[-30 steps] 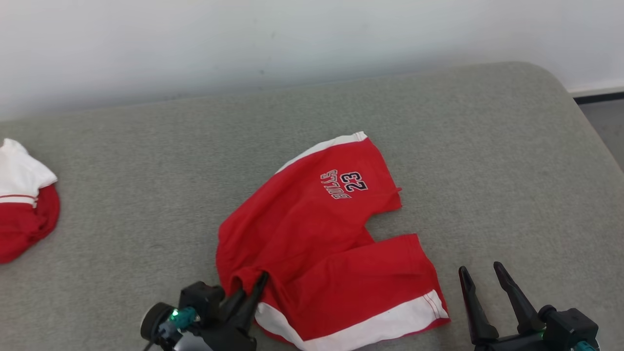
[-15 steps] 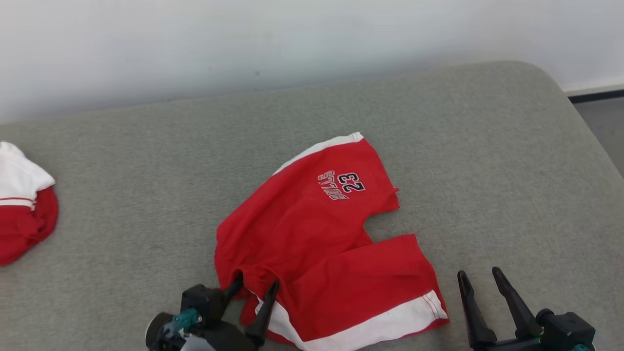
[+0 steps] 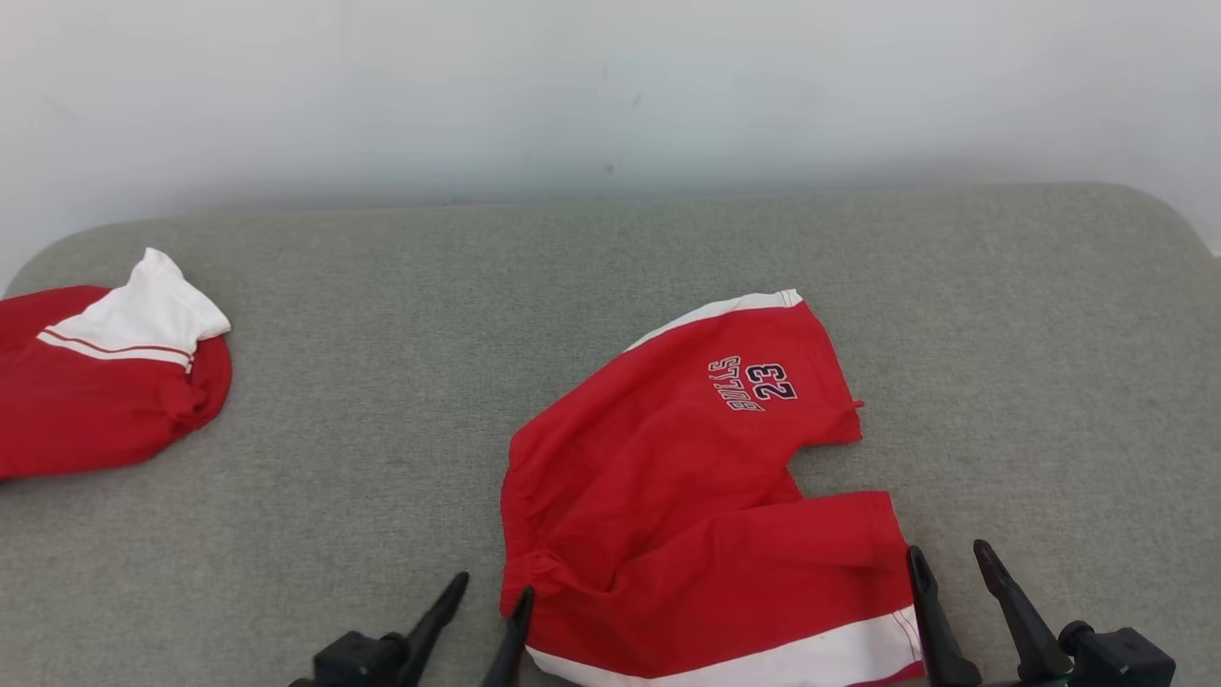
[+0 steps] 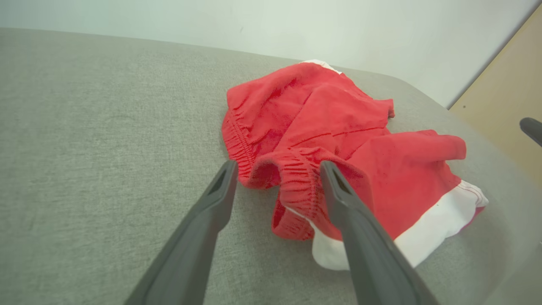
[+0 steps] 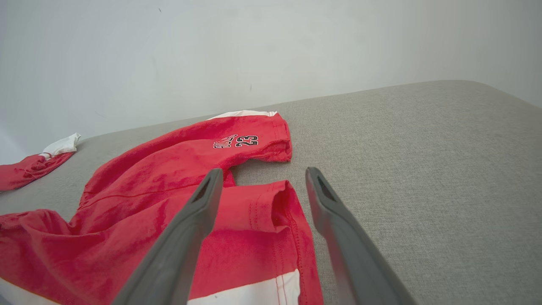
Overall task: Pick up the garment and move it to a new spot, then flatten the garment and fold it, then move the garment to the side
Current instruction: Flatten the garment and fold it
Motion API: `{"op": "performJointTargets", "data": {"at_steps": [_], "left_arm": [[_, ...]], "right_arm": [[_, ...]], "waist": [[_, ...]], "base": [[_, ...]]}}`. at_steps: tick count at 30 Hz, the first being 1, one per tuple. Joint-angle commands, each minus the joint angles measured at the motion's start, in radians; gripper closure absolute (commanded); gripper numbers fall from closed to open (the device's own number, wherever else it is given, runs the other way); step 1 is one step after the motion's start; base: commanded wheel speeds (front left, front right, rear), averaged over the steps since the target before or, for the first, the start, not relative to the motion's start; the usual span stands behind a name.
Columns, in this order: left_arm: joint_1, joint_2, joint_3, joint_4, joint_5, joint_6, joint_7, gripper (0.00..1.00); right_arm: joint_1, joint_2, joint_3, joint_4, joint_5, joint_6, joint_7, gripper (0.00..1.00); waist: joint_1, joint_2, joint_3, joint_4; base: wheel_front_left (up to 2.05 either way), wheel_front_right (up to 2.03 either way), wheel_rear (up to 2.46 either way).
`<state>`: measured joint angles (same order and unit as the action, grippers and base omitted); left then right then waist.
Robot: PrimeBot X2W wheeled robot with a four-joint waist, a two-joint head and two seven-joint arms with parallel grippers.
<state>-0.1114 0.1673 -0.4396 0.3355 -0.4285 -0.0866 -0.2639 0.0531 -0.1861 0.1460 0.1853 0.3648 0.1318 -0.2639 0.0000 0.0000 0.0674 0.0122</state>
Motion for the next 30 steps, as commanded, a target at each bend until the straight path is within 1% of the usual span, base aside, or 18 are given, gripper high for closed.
{"op": "performJointTargets", "data": {"at_steps": [1, 4, 6, 10, 13, 15, 17, 22, 25, 30], "left_arm": [[0.02, 0.009, 0.013, -0.022, 0.001, 0.01, -0.001, 0.0], [0.056, 0.022, 0.066, -0.09, -0.002, 0.034, -0.001, 0.0], [0.075, 0.031, 0.104, -0.128, 0.015, 0.048, -0.001, 0.0], [0.11, 0.032, 0.2, -0.197, 0.056, 0.069, -0.001, 0.0], [0.139, 0.018, 0.277, -0.239, 0.092, 0.079, -0.001, 0.0], [0.154, 0.018, 0.321, -0.257, 0.127, 0.075, -0.001, 0.0], [0.169, 0.007, 0.363, -0.267, 0.149, 0.068, -0.001, 0.0], [0.193, -0.019, 0.445, -0.277, 0.211, 0.036, -0.001, 0.0], [0.207, -0.041, 0.479, -0.275, 0.238, 0.022, -0.001, 0.0], [0.22, -0.065, 0.5, -0.262, 0.259, 0.0, -0.001, 0.0]], "right_arm": [[0.012, 0.0, -0.003, 0.001, 0.001, -0.002, -0.001, 0.0], [0.014, 0.0, -0.003, 0.001, -0.001, -0.002, -0.001, 0.0], [0.019, -0.001, -0.003, 0.002, -0.002, -0.002, -0.001, 0.0], [0.023, -0.004, 0.0, 0.001, -0.005, -0.002, -0.001, 0.0], [0.025, -0.005, 0.001, -0.001, -0.007, -0.002, -0.001, 0.0], [0.028, -0.006, 0.002, -0.003, -0.009, -0.002, -0.001, 0.0], [0.029, -0.008, 0.002, -0.006, -0.013, -0.002, -0.001, 0.0], [0.033, -0.013, -0.012, -0.01, -0.013, -0.002, -0.001, 0.0], [0.038, -0.014, -0.018, -0.009, -0.011, -0.002, -0.001, 0.0], [0.044, -0.016, -0.02, -0.005, -0.007, -0.002, -0.001, 0.0]], "waist": [[0.0, 0.0, -0.018, 0.021], [0.0, 0.0, -0.028, 0.029], [0.0, 0.0, -0.036, 0.032], [0.0, 0.0, -0.047, 0.029], [0.0, 0.0, -0.055, 0.021], [0.0, 0.0, -0.059, 0.013], [0.0, 0.0, -0.061, 0.003], [0.0, 0.0, -0.063, -0.014], [0.0, 0.0, -0.064, -0.021], [0.0, 0.0, -0.064, -0.025]], "base": [[0.0, 0.0, 0.0], [0.0, 0.0, 0.0], [0.0, 0.0, 0.0], [0.0, 0.0, 0.0], [0.0, 0.0, 0.0], [0.0, 0.0, 0.0], [0.0, 0.0, 0.0], [0.0, 0.0, 0.0], [0.0, 0.0, 0.0], [0.0, 0.0, 0.0]]}}
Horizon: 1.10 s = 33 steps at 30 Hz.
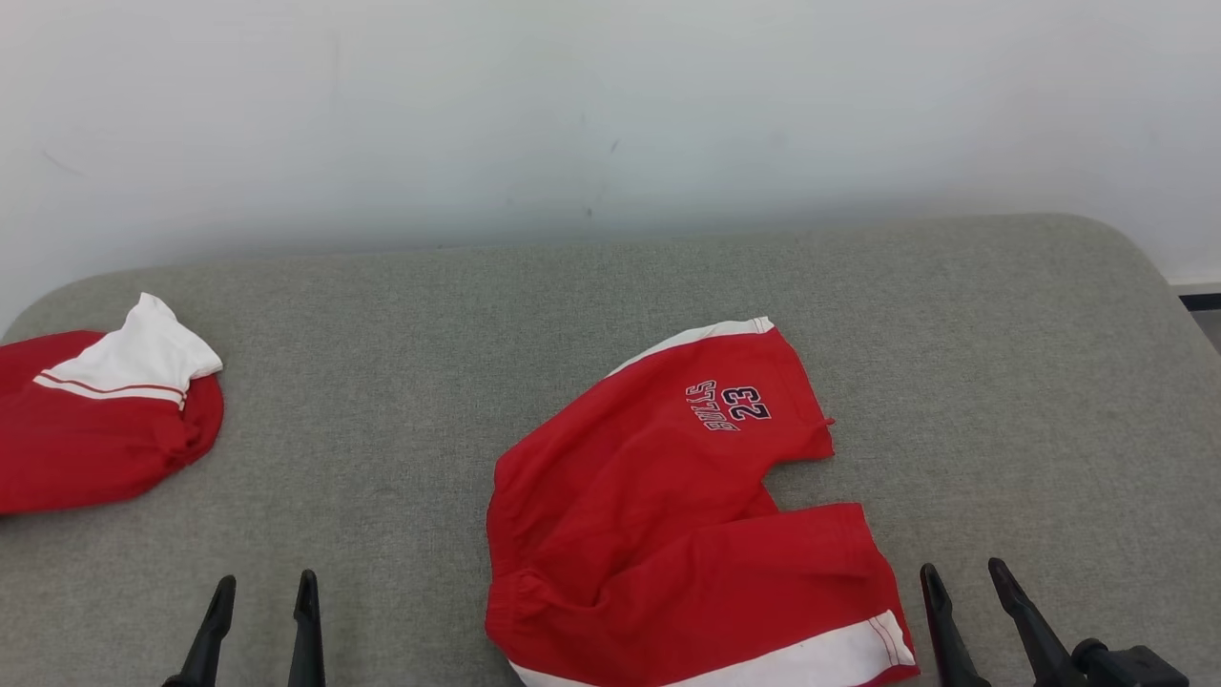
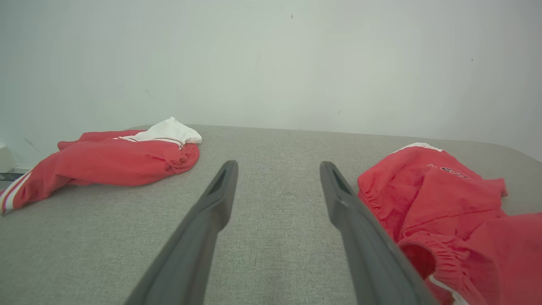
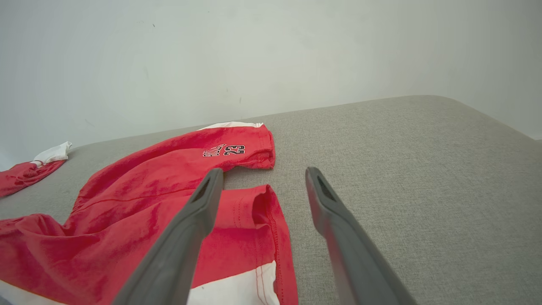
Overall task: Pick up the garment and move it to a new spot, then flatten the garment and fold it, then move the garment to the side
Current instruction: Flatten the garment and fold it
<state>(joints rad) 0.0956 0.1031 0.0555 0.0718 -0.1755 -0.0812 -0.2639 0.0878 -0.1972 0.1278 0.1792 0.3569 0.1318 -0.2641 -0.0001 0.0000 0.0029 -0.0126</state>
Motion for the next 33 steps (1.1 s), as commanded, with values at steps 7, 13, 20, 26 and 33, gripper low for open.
{"op": "performJointTargets", "data": {"at_steps": [7, 13, 20, 26, 33], "left_arm": [[0.015, -0.029, 0.015, 0.027, 0.029, -0.031, -0.001, 0.0], [0.004, 0.031, -0.106, 0.113, 0.033, -0.048, -0.001, 0.0], [-0.078, 0.156, -0.365, 0.217, -0.05, -0.048, -0.001, 0.0], [-0.189, 0.225, -0.565, 0.283, -0.11, -0.048, -0.001, 0.0], [-0.308, 0.28, -0.742, 0.314, -0.157, -0.048, -0.001, 0.0]], "right_arm": [[0.013, -0.008, 0.008, 0.009, 0.003, -0.002, 0.0, 0.0], [0.002, -0.039, 0.038, 0.053, 0.013, -0.002, 0.0, 0.0], [-0.044, -0.103, 0.125, 0.155, 0.039, -0.002, -0.001, 0.0], [-0.106, -0.132, 0.216, 0.234, 0.075, -0.002, 0.0, 0.0], [-0.178, -0.141, 0.331, 0.323, 0.127, -0.002, -0.001, 0.0]], "waist": [[0.0001, 0.0, -0.002, -0.002], [0.0001, 0.0, 0.003, 0.004], [0.0001, 0.0, 0.023, 0.002], [0.0001, 0.0, 0.04, -0.011], [0.0001, 0.0, 0.052, -0.023]], "base": [[0.0, 0.0, 0.0], [0.0, 0.0, 0.0], [0.0, 0.0, 0.0], [0.0, 0.0, 0.0], [0.0, 0.0, 0.0]]}}
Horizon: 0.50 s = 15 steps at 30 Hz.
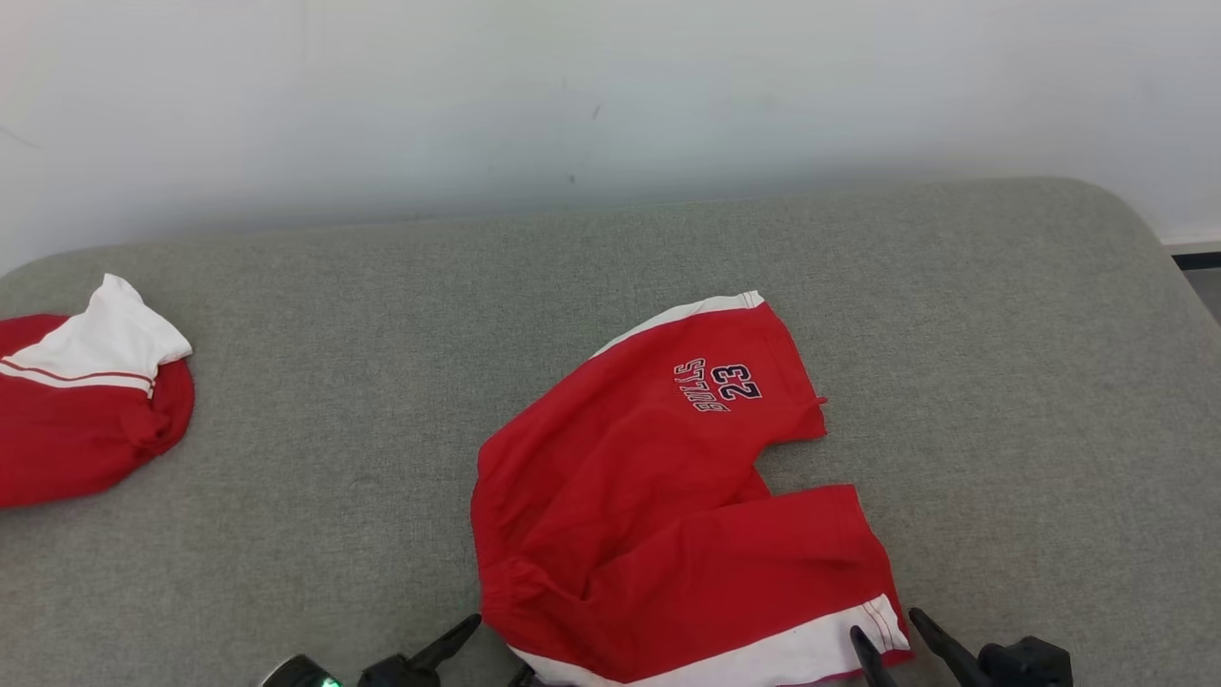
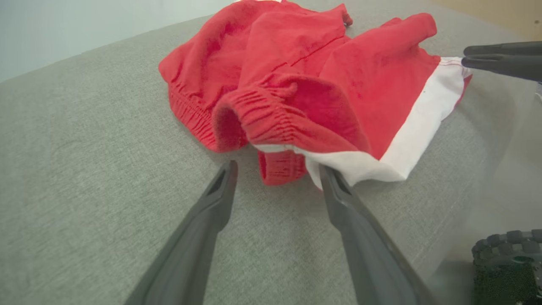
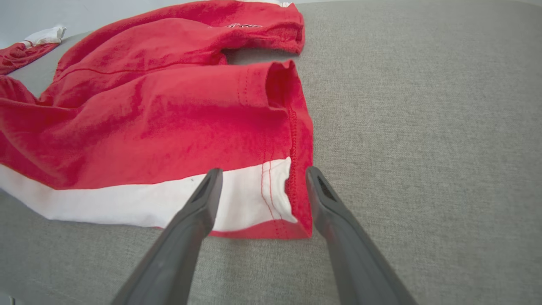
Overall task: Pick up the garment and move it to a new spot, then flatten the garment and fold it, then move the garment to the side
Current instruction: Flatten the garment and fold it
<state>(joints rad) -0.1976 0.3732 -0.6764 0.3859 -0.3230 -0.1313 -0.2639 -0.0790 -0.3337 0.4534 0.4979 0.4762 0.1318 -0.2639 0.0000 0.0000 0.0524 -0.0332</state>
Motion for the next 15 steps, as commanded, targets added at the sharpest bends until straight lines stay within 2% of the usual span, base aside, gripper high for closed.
{"op": "performJointTargets", "data": {"at_steps": [1, 8, 14, 15], "left_arm": [[-0.026, 0.015, -0.025, -0.001, -0.013, 0.002, -0.001, 0.0], [-0.078, 0.036, -0.102, 0.009, -0.047, 0.002, -0.001, 0.0], [-0.101, 0.036, -0.121, 0.0, -0.066, 0.002, -0.001, 0.0], [-0.106, 0.037, -0.12, -0.006, -0.068, 0.002, -0.001, 0.0]], "right_arm": [[-0.021, -0.005, 0.019, 0.016, 0.016, -0.002, -0.001, 0.0], [-0.083, -0.007, 0.096, 0.102, 0.072, -0.002, -0.001, 0.0], [-0.113, -0.011, 0.13, 0.13, 0.108, -0.002, -0.001, 0.0], [-0.119, -0.01, 0.136, 0.133, 0.115, -0.002, -0.001, 0.44]], "waist": [[0.0, 0.0, 0.004, -0.003], [0.0, 0.0, 0.016, -0.001], [0.0, 0.0, 0.024, 0.006], [0.0, 0.0, 0.025, 0.007]], "base": [[0.0, 0.0, 0.0], [0.0, 0.0, 0.0], [0.0, 0.0, 0.0], [0.0, 0.0, 0.0]]}}
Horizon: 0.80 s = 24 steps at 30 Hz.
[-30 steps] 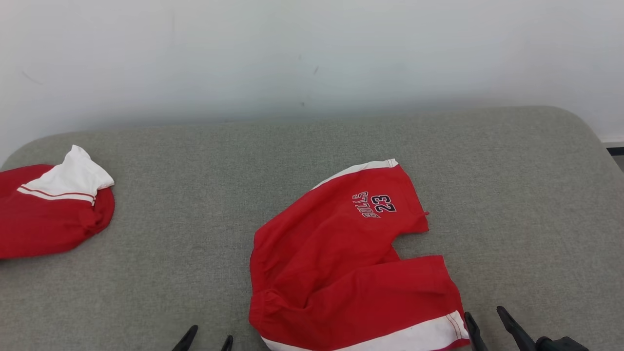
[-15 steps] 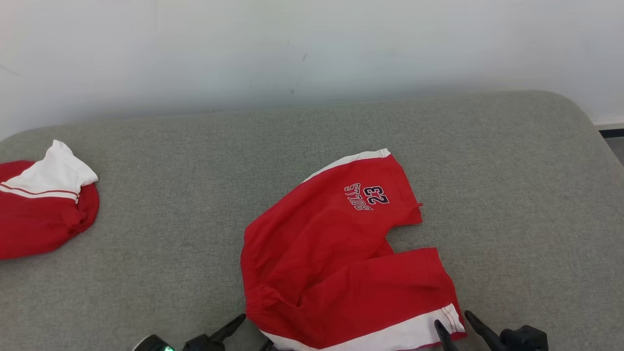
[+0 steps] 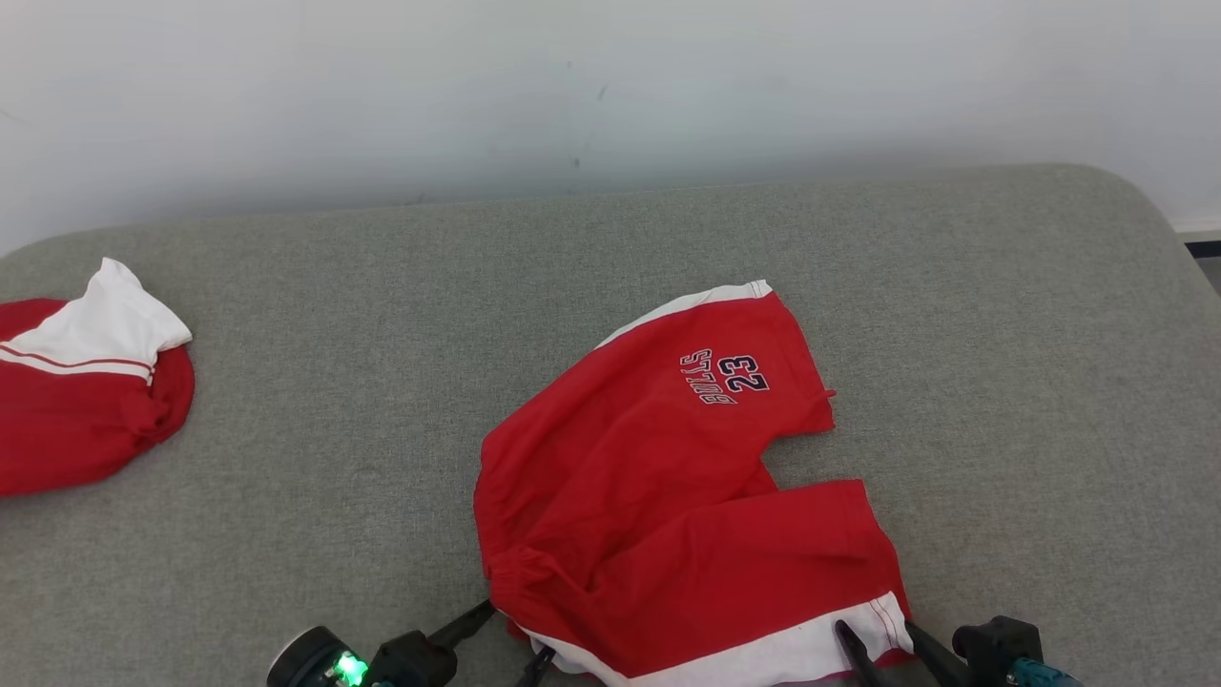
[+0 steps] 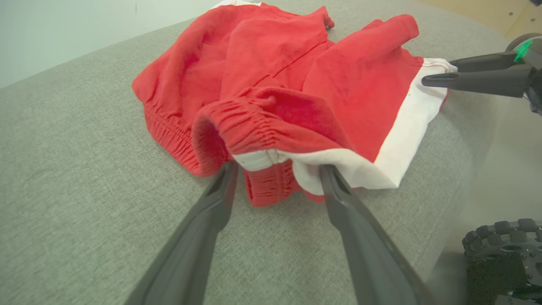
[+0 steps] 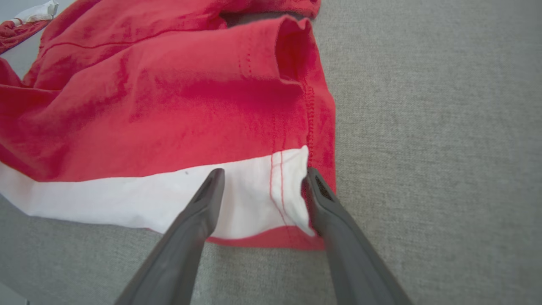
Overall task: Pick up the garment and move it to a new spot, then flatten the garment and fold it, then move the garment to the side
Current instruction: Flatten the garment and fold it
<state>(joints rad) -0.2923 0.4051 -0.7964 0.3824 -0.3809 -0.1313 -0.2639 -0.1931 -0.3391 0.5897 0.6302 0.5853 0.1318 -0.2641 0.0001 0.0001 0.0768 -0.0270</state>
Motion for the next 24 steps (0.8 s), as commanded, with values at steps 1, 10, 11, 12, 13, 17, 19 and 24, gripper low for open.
{"op": "performJointTargets", "data": {"at_steps": [1, 10, 11, 12, 13, 17, 19, 24], "left_arm": [[-0.01, 0.005, 0.0, -0.002, -0.017, 0.002, -0.001, 0.18], [0.037, -0.01, 0.031, -0.04, -0.051, 0.002, -0.001, 1.0], [0.048, -0.014, 0.049, -0.049, -0.053, 0.002, -0.001, 1.0], [0.062, -0.017, 0.073, -0.062, -0.05, 0.002, -0.001, 1.0], [0.077, -0.022, 0.093, -0.076, -0.047, 0.002, -0.001, 1.0], [0.124, -0.027, 0.145, -0.114, -0.027, 0.002, -0.001, 1.0], [0.14, -0.03, 0.158, -0.125, -0.017, 0.002, -0.001, 1.0], [0.176, -0.049, 0.227, -0.2, -0.016, 0.002, -0.001, 1.0]], "right_arm": [[-0.01, -0.003, 0.006, 0.005, 0.012, -0.002, 0.0, 0.66], [-0.013, 0.002, -0.006, -0.033, 0.029, -0.002, 0.0, 1.0], [-0.001, 0.0, -0.019, -0.05, 0.024, -0.002, -0.001, 1.0], [0.013, -0.002, -0.034, -0.072, 0.016, -0.002, -0.001, 1.0], [0.026, -0.004, -0.051, -0.091, 0.01, -0.002, 0.0, 1.0], [0.073, -0.01, -0.11, -0.161, -0.017, -0.002, 0.0, 1.0], [0.092, -0.008, -0.136, -0.19, -0.027, -0.002, -0.001, 1.0], [0.124, 0.005, -0.187, -0.279, -0.033, -0.002, 0.0, 1.0]], "waist": [[-0.0001, -0.0001, 0.001, 0.001], [-0.0001, -0.0001, -0.004, -0.002], [-0.0001, -0.0001, -0.004, -0.002], [-0.0001, -0.0001, -0.004, -0.002], [-0.0001, -0.0001, -0.002, -0.001], [-0.0001, -0.0001, 0.002, 0.003], [-0.0001, -0.0001, 0.001, 0.004], [-0.0001, -0.0001, -0.007, 0.004]], "base": [[0.0, 0.0, 0.0], [0.0, 0.0, 0.0], [0.0, 0.0, 0.0], [0.0, 0.0, 0.0], [0.0, 0.0, 0.0], [0.0, 0.0, 0.0], [0.0, 0.0, 0.0], [0.0, 0.0, 0.0]]}}
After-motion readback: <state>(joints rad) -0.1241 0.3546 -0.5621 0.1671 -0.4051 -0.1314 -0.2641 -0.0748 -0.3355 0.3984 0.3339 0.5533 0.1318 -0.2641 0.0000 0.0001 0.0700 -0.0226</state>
